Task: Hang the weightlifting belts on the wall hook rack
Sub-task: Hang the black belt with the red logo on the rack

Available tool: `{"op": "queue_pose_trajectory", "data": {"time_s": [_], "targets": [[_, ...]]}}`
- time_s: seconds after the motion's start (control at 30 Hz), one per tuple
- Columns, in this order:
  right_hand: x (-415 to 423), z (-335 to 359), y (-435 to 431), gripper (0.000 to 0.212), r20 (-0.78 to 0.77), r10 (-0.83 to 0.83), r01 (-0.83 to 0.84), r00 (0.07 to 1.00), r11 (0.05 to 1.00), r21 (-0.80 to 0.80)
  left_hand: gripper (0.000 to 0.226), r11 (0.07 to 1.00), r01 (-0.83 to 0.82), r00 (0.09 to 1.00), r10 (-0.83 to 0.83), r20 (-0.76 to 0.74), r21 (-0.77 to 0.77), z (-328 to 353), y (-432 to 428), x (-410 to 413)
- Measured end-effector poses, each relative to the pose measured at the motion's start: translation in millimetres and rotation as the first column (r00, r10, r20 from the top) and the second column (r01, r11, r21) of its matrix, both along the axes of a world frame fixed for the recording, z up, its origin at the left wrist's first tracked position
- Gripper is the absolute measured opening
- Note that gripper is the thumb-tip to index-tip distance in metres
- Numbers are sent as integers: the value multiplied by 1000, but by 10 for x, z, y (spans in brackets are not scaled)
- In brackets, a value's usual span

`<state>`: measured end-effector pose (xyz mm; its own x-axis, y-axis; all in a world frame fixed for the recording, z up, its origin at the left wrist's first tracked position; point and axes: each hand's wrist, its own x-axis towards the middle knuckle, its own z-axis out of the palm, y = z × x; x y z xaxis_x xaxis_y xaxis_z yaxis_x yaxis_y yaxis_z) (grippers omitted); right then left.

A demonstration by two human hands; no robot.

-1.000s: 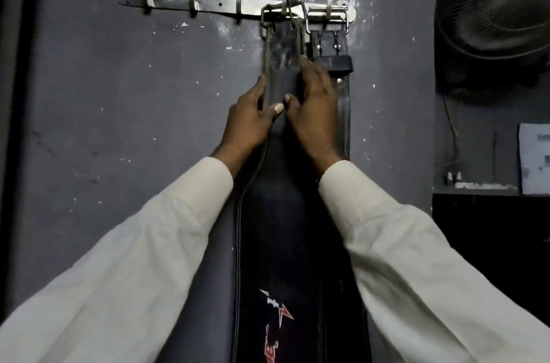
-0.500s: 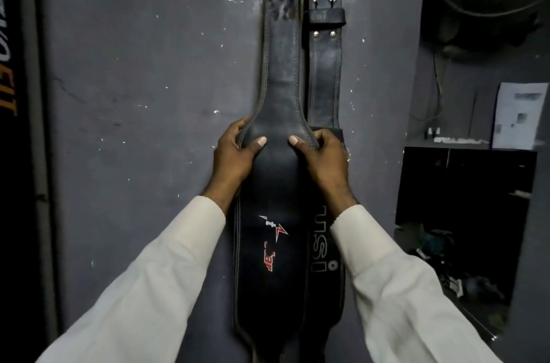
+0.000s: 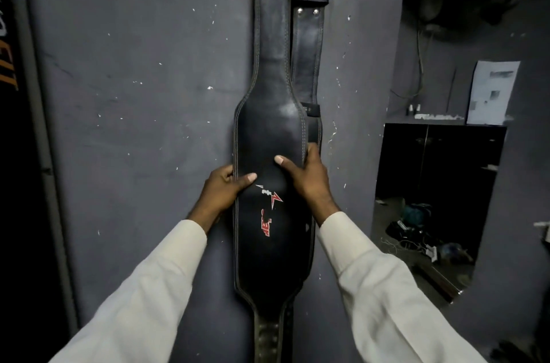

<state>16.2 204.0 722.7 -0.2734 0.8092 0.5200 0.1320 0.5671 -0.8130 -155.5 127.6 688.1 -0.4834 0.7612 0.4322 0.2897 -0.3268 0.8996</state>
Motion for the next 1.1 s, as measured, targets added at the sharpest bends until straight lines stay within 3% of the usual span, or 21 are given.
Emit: {"op": "queue_pose_trajectory", "data": {"time_s": [0.2,0.33,0.43,0.57,0.67,0.8,1.0,1.03,1.1], "targets": [[-34,-337,2,50,-5,53,-53,999,997,-64,43,998,27,1000,-26,9,-57,-324,-79,75],[-81,-450,-54,50,-27,30,-31,999,998,-55,34,987,-158,987,158,-23,-41,-510,-109,136],[-104,-646,-92,64,37,80,-77,996,993,-87,37,985,-152,988,150,-22,-85,-675,-127,134],[-83,-959,-144,58,32,25,-21,999,992,-124,35,969,-234,971,230,-62,-76,-726,-141,202],[-99,-1099,-195,65,44,-1,6,999,992,-129,38,944,-322,942,312,-119,-75,-786,-194,335],[-29,-1516,-298,74,178,6,33,984,976,-215,52,916,-299,952,266,-152,-269,-1243,-344,399],[296,-2497,-626,39,253,76,47,964,894,-445,67,774,-151,977,211,24,-615,-2398,-605,561],[361,-2671,-698,37,266,74,65,961,875,-479,64,759,-102,982,179,55,-643,-2611,-636,607],[515,-3096,-838,33,294,85,97,952,827,-554,35,738,23,982,109,153,-674,-3045,-737,735]]}}
